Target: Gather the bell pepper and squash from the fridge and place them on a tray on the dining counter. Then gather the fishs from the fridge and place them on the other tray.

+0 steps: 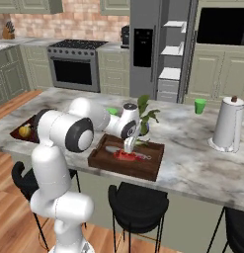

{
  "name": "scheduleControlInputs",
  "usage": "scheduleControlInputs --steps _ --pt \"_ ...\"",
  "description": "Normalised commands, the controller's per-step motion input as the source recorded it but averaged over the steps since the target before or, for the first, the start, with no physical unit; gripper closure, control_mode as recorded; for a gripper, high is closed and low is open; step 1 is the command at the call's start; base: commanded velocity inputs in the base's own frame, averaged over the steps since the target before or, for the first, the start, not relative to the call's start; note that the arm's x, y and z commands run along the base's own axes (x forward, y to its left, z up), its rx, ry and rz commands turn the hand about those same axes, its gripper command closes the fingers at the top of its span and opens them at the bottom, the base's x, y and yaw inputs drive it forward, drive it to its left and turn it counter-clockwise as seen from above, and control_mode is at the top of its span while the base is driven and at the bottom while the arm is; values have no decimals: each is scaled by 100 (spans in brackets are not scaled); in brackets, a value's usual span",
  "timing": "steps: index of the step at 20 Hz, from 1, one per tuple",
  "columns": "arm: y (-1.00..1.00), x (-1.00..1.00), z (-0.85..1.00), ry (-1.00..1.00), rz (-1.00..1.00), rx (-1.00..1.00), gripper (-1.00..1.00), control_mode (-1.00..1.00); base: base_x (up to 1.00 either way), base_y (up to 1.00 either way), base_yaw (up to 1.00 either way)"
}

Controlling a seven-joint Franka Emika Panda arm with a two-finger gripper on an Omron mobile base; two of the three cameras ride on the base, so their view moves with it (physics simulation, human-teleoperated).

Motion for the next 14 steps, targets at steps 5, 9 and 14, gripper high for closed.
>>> scheduleControlInputs --steps 5,9,14 --pt "-6 19 -26 4 4 0 -100 -100 0 0 0" --pt "-60 -34 -34 7 -2 0 -100 -100 0 0 0" --pt "-41 -51 -44 10 -5 0 -100 -100 0 0 0"
